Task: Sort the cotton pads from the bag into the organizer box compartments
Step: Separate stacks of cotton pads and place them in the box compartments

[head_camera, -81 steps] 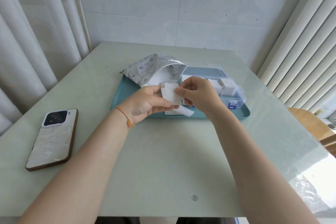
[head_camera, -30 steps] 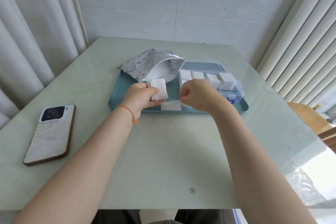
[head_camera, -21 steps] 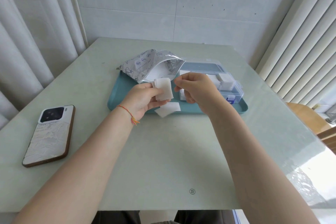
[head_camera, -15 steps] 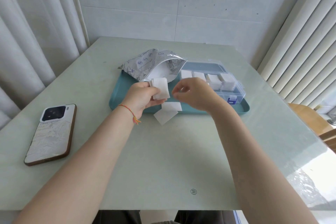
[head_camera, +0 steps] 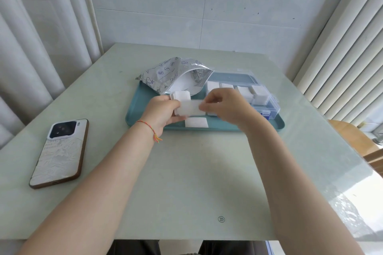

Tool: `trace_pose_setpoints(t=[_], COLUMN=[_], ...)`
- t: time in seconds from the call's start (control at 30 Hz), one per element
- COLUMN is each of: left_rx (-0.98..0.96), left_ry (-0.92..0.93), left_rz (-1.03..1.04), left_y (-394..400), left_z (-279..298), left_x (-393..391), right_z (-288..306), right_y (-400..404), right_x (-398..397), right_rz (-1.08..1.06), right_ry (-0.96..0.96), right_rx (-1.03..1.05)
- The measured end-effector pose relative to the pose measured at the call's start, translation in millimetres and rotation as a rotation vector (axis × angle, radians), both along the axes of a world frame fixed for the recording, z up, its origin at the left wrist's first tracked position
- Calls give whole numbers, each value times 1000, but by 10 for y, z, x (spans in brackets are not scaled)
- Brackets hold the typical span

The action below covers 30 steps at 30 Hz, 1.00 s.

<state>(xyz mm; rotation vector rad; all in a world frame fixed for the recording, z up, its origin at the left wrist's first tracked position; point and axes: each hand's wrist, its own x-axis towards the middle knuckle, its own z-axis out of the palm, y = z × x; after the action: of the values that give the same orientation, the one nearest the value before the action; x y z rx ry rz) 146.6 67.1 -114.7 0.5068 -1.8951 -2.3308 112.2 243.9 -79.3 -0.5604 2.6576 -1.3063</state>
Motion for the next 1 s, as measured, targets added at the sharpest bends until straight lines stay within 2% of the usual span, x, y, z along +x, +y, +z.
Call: trace_pose_setpoints(t=[0.07, 0.13, 0.2, 0.43, 0.57, 0.67, 0.8, 0.87, 1.0], left_rx=[172, 307, 352, 369, 291, 187, -123, -215, -272], left_ry=[-19, -24, -15, 14, 65, 86, 72, 66, 42], left_rz=[-11, -21, -46, -130, -125, -40, 125, 131, 103], left_y=[5, 11, 17, 48, 92, 84, -30, -49, -34], left_z=[46, 80, 105, 91, 63, 34, -17, -43, -85], left_x=[16, 25, 26, 23, 47, 39, -29, -42, -43], right_z=[40, 53, 28, -47, -69, -60, -135, -183, -180], right_y=[36, 31, -19, -152, -203, -205, -171, -184, -263], right_x=[-6, 6, 28, 94, 130, 119, 28, 20, 55], right_rz=[-68, -81, -73, -49, -105, -123, -51, 14, 90], right_ry=[-139, -260, -315, -317, -305, -171, 150, 164, 196], right_rx=[-303, -470, -485, -406, -379, -220, 276, 446, 653])
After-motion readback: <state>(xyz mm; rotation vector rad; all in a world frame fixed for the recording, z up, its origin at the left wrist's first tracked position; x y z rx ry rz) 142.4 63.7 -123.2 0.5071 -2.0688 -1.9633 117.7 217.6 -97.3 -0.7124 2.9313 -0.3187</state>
